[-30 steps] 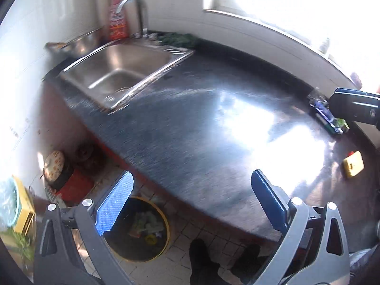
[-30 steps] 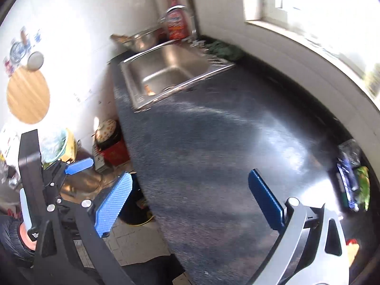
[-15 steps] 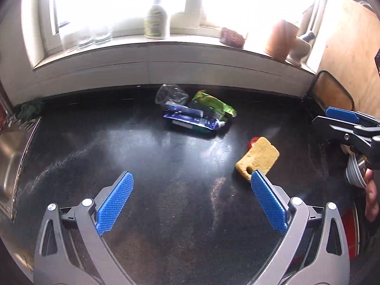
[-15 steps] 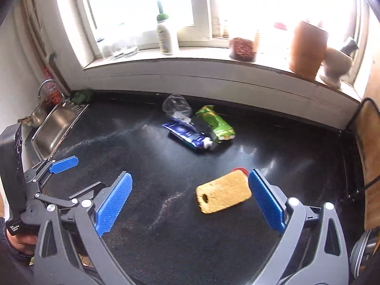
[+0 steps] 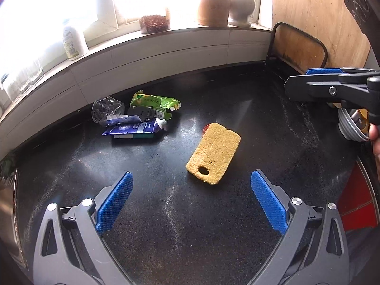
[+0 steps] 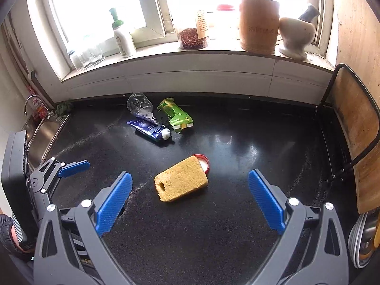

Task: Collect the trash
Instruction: 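Return both tools to the countertop trash, then grasp the yellow sponge with the left tool while the right tool grasps the red lid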

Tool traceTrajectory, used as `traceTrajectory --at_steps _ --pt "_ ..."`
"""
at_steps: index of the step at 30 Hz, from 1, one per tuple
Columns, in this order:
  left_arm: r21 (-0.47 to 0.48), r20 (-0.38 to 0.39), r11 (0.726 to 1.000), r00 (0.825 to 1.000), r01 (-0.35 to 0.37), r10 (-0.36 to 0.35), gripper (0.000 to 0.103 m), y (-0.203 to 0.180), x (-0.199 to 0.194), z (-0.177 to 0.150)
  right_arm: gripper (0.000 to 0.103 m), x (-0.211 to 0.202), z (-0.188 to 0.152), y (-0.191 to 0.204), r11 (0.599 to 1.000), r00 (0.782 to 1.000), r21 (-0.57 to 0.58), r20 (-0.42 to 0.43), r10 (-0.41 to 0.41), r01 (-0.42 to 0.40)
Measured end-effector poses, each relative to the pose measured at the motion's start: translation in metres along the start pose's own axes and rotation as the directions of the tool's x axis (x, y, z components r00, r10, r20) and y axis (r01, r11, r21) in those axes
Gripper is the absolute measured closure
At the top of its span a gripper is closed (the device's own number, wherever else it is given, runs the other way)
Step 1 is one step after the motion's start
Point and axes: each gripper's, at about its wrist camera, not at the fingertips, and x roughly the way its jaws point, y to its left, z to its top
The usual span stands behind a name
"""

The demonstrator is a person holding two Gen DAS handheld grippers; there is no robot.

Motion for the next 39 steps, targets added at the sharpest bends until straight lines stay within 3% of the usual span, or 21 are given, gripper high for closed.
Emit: traceTrajectory --at_steps 9,18,24,27,36,39 --pt "0.068 -0.01 0.997 0.999 0.036 -0.035 0.007 -0.016 0.065 -0.004 0.008 0.051 -0.012 -0.037 1.0 0.994 -0.013 -0.11 0.025 -0.026" --pt "0.2 -0.084 0.98 0.996 0.022 -0.006 0.007 -0.036 0.141 -0.01 0.008 0.123 -0.031 -0.063 0.995 0.973 -0.078 -0.228 0.045 -0.065" --pt "0.18 -0.091 0.98 0.994 0.08 -0.064 0.03 -0.025 0.161 -0.001 0.008 0.164 -0.033 -0.067 0.983 0.956 -0.136 -0.282 0.08 -0.122" --pt "0.187 -0.084 0.981 0.996 0.057 -0.042 0.039 -0.016 0.159 0.002 0.008 0.184 -0.033 -0.063 0.971 0.949 -0.187 -0.303 0.089 -0.151" --pt "0.062 -0.068 0.998 0.998 0.006 -0.002 0.041 0.032 0.142 0.008 0.008 0.222 -0.017 -0.019 0.902 0.971 -0.4 -0.23 0.072 -0.162" --pt "0.02 -0.073 1.0 0.997 -0.017 0.018 0.041 0.042 0.144 0.009 0.021 0.225 -0.013 -0.007 0.887 0.977 -0.429 -0.196 0.09 -0.168"
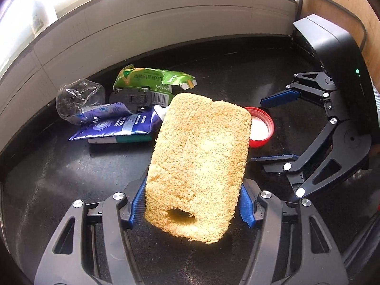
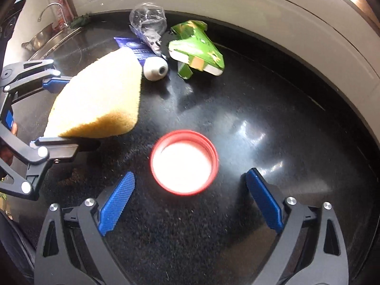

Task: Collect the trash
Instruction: 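Grasp the yellow sponge with the left tool while the right tool grasps the red lid, then carry sponge and red lid over the black bin and open both tools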

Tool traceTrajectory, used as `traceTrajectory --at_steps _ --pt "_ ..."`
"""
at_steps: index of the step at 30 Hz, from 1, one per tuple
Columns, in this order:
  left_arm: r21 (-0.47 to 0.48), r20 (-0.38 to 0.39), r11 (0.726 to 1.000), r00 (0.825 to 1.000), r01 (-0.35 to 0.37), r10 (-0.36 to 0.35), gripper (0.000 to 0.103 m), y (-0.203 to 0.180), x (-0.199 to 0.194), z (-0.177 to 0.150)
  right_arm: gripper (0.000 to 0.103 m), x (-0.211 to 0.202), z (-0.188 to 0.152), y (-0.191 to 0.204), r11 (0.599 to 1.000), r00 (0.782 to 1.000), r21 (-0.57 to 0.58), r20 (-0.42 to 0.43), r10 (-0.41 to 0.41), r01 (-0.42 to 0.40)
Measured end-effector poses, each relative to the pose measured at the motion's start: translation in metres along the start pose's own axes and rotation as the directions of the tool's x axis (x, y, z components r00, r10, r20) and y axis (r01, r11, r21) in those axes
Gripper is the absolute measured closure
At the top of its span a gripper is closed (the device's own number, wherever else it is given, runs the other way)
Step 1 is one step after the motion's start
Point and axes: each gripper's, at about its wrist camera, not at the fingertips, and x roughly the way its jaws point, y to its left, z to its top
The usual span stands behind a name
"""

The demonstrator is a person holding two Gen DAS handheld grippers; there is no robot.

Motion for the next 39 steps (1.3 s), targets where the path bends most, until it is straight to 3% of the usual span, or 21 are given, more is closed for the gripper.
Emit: traceTrajectory --at_steps 1,2,3,9,24,35,39 --pt "-0.015 -0.002 1.0 1.0 -0.001 0.001 0.042 0.002 0.0 0.0 0.027 -0.001 0.003 0.001 1.0 1.0 0.0 0.012 0.0 0.0" --pt "-0.028 -0.004 1.0 1.0 -0.003 0.003 0.042 0.003 0.001 -0.001 0.045 -0.002 0.005 0.002 1.0 1.0 -0.002 0.021 0.001 -0.001" --pt "-0.044 -0.008 0.999 1.0 -0.007 0.007 0.042 0.005 0.002 -0.001 0.053 -0.001 0.007 0.003 1.0 1.0 -0.001 0.014 0.001 -0.001" --pt "-0.115 -0.015 0.993 0.999 -0.036 0.035 0.043 0.014 -0.003 -0.002 0.054 -0.006 0.015 0.008 1.0 1.0 0.022 -0.011 0.0 0.001" --pt "-0.184 0.017 0.978 0.994 -0.103 0.108 0.044 0.004 -0.082 -0.028 0.054 -0.109 0.003 0.052 0.993 0.994 0.115 0.1 -0.04 0.028" --pt "-0.217 0.033 0.965 0.987 -0.146 0.157 0.044 0.009 -0.119 -0.056 0.054 -0.132 -0.001 0.085 0.994 0.992 0.11 0.12 -0.036 0.022" --pt "-0.261 0.04 0.948 0.979 -0.184 0.201 0.044 0.021 -0.142 -0.071 0.054 -0.136 0.01 0.108 0.998 0.991 0.068 0.131 -0.006 -0.003"
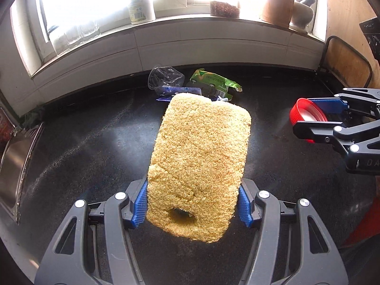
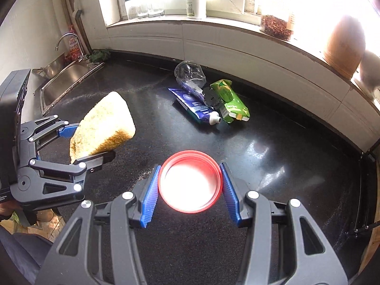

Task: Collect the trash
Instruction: 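Carry sponge and red lid over the black bin and open both tools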

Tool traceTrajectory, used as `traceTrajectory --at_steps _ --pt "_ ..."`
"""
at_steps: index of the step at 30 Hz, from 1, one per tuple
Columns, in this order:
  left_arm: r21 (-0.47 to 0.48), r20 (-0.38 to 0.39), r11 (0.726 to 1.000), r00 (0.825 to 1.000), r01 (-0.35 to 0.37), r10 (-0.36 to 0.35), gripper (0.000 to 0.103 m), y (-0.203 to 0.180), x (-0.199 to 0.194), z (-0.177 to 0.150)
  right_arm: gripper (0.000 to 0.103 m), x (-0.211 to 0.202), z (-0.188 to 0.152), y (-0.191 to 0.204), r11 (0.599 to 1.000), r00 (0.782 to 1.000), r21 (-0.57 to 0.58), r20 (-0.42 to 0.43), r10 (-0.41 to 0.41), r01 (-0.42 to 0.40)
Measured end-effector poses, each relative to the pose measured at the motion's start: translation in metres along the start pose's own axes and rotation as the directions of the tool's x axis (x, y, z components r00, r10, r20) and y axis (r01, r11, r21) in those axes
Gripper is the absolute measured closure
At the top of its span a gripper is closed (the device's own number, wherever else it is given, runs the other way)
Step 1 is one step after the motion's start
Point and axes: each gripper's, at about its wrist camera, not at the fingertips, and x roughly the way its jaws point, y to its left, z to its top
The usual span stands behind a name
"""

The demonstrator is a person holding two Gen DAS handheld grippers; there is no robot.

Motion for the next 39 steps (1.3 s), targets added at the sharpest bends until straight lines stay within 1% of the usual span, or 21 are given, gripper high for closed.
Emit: traceTrajectory --at_steps 3,5,8,10,12,14,17,19,22,24,27,30,32,34,35,37,39 --pt "-0.069 0.01 0.997 0.999 -0.041 0.042 0.044 0.026 -0.019 -0.01 0.054 0.002 0.014 0.029 0.997 0.998 -0.047 0.004 0.055 -0.055" --pt "-0.124 0.014 0.989 0.997 -0.08 0.082 0.044 0.047 -0.035 -0.02 0.054 0.005 0.026 0.055 0.991 0.995 -0.088 0.003 0.102 -0.101" --pt "-0.222 0.005 0.963 0.987 -0.156 0.161 0.044 0.085 -0.063 -0.045 0.054 0.01 0.043 0.104 0.969 0.983 -0.168 -0.005 0.185 -0.183" --pt "-0.292 -0.014 0.932 0.975 -0.214 0.22 0.044 0.112 -0.082 -0.067 0.054 0.014 0.052 0.142 0.943 0.97 -0.23 -0.02 0.244 -0.242" --pt "-0.363 -0.045 0.889 0.958 -0.279 0.282 0.044 0.139 -0.102 -0.095 0.054 0.019 0.061 0.185 0.906 0.953 -0.3 -0.041 0.302 -0.3" --pt "-0.437 -0.09 0.831 0.936 -0.343 0.339 0.044 0.164 -0.123 -0.125 0.054 0.023 0.067 0.229 0.861 0.932 -0.364 -0.068 0.356 -0.355" --pt "-0.526 -0.158 0.74 0.902 -0.42 0.401 0.044 0.195 -0.151 -0.17 0.054 0.028 0.07 0.293 0.785 0.897 -0.444 -0.122 0.425 -0.433" --pt "-0.575 -0.207 0.676 0.881 -0.461 0.424 0.044 0.212 -0.167 -0.201 0.054 0.031 0.067 0.336 0.73 0.87 -0.485 -0.166 0.464 -0.482" --pt "-0.622 -0.277 0.59 0.85 -0.514 0.448 0.044 0.231 -0.183 -0.245 0.054 0.036 0.059 0.395 0.648 0.83 -0.532 -0.236 0.506 -0.546" --pt "-0.641 -0.319 0.544 0.833 -0.541 0.452 0.044 0.24 -0.188 -0.274 0.054 0.041 0.049 0.432 0.599 0.806 -0.552 -0.285 0.519 -0.58" --pt "-0.682 -0.361 0.483 0.827 -0.549 0.431 0.044 0.251 -0.186 -0.314 0.054 0.052 0.032 0.473 0.55 0.777 -0.557 -0.353 0.52 -0.622" --pt "-0.718 -0.387 0.439 0.835 -0.54 0.392 0.044 0.264 -0.172 -0.351 0.054 0.071 0.017 0.509 0.533 0.767 -0.554 -0.408 0.496 -0.64" --pt "-0.734 -0.405 0.412 0.836 -0.539 0.371 0.044 0.27 -0.16 -0.372 0.054 0.089 0.008 0.531 0.535 0.765 -0.547 -0.443 0.467 -0.643" --pt "-0.759 -0.407 0.388 0.846 -0.523 0.344 0.044 0.278 -0.145 -0.389 0.054 0.107 0.0 0.546 0.545 0.763 -0.535 -0.472 0.441 -0.646" --pt "-0.769 -0.408 0.374 0.848 -0.519 0.338 0.044 0.281 -0.139 -0.398 0.054 0.118 -0.003 0.553 0.553 0.761 -0.525 -0.488 0.427 -0.647" --pt "-0.785 -0.408 0.36 0.857 -0.505 0.313 0.044 0.288 -0.124 -0.413 0.054 0.138 -0.01 0.565 0.569 0.758 -0.509 -0.517 0.397 -0.646" --pt "-0.795 -0.403 0.353 0.864 -0.493 0.301 0.044 0.295 -0.111 -0.423 0.054 0.154 -0.014 0.574 0.58 0.763 -0.51 -0.53 0.37 -0.635"
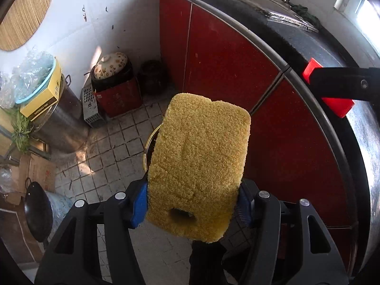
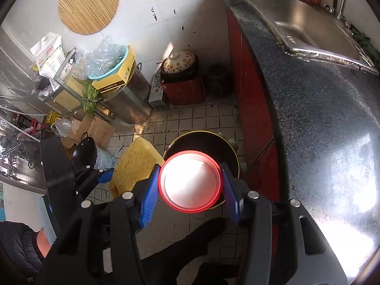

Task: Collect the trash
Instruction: 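Carry sponge and red lid over the black bin and open both tools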

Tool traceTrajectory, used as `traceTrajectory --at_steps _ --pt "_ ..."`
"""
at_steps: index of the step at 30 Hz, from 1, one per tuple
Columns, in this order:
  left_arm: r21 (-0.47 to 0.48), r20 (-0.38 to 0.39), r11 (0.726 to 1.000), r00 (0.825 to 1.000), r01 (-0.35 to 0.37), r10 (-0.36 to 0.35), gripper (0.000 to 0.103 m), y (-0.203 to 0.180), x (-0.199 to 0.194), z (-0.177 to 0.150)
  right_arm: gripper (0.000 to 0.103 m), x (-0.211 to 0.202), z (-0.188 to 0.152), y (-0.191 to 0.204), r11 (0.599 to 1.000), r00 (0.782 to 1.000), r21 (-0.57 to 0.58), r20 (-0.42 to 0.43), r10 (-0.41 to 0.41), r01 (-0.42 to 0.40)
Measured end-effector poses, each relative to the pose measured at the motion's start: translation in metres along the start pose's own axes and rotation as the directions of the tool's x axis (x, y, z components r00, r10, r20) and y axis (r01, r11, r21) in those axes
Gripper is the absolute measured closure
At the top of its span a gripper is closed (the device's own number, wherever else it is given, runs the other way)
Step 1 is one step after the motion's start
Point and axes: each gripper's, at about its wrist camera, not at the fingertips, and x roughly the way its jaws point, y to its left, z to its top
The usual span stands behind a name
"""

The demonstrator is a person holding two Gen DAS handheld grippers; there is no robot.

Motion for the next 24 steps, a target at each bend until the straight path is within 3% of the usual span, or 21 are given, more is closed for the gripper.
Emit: traceTrajectory --at_steps 5,11,13,14,15,24 --pt "-0.028 -0.018 0.999 0.999 0.033 -0.034 0.043 0.006 0.027 0.007 0.054 0.029 0.009 -0.007 1.0 0.999 0.023 -0.048 -0.003 0.004" --pt "-0.005 -0.035 1.0 0.999 0.021 -0.021 0.038 0.008 0.039 0.015 0.053 0.036 0.018 -0.003 1.0 0.999 -0.001 -0.043 -0.009 0.009" --pt "-0.008 -0.031 1.0 1.0 0.0 0.0 0.015 0.01 0.04 0.018 0.041 0.037 0.022 -0.003 1.0 0.999 0.002 -0.051 -0.004 0.004" --pt "-0.008 -0.024 1.0 1.0 -0.02 0.02 0.012 0.01 0.039 0.019 0.021 0.035 0.023 -0.004 1.0 0.999 0.014 -0.046 0.006 -0.005" --pt "-0.006 -0.024 1.0 1.0 -0.017 0.017 0.012 0.011 0.039 0.019 0.017 0.033 0.023 -0.006 1.0 0.999 0.024 -0.032 0.014 -0.013" --pt "0.021 -0.018 0.999 0.999 -0.026 0.027 0.012 0.012 0.025 0.022 0.017 0.012 0.023 -0.012 0.999 1.0 0.028 -0.016 0.022 -0.021"
